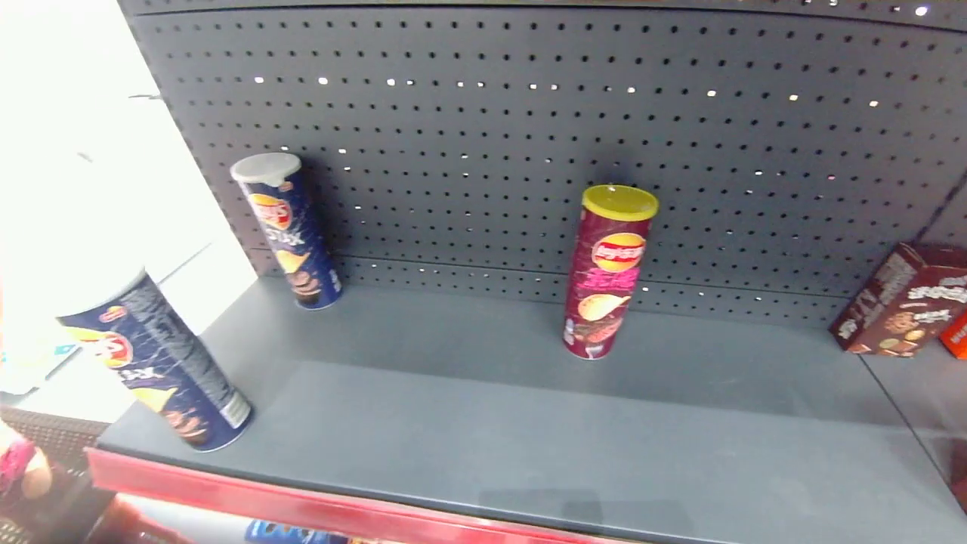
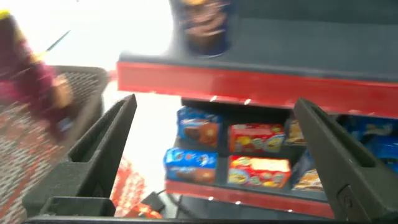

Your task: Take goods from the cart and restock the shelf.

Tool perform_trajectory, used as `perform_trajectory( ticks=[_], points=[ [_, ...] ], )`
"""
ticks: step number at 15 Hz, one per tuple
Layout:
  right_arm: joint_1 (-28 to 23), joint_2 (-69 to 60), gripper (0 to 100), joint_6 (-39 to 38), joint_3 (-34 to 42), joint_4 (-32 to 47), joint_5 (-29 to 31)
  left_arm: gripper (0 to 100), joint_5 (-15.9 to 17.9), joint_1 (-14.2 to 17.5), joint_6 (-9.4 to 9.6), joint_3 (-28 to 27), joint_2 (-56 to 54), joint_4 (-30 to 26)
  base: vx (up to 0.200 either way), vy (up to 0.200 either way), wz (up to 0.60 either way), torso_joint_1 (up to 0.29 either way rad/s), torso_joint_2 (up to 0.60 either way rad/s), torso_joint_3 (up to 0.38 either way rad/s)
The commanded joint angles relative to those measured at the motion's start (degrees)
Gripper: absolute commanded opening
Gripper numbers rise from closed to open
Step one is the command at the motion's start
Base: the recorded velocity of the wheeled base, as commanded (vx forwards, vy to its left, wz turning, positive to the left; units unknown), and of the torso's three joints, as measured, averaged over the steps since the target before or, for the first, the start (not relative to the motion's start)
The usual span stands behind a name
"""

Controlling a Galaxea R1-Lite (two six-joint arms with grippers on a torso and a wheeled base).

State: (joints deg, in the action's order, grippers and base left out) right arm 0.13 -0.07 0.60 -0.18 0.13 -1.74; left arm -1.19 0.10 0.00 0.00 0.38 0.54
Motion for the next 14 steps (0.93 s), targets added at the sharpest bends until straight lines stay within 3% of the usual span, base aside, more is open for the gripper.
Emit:
perform_trajectory(
  ticks=[1,4,14],
  points=[
    [0.0,0.1,100,0.0,0.0,0.0,0.0,100,0.0,0.0,0.0,0.0,0.0,0.0,0.0,0.0,0.6,0.002,0.0,0.002],
    [0.0,0.1,100,-0.1,0.0,0.0,0.0,100,0.0,0.0,0.0,0.0,0.0,0.0,0.0,0.0,0.6,0.001,0.0,0.002],
    [0.0,0.1,100,-0.2,0.0,0.0,0.1,100,0.1,0.0,0.09,0.0,0.0,-0.3,0.0,0.0,0.0,0.0,0.0,0.0]
  ],
)
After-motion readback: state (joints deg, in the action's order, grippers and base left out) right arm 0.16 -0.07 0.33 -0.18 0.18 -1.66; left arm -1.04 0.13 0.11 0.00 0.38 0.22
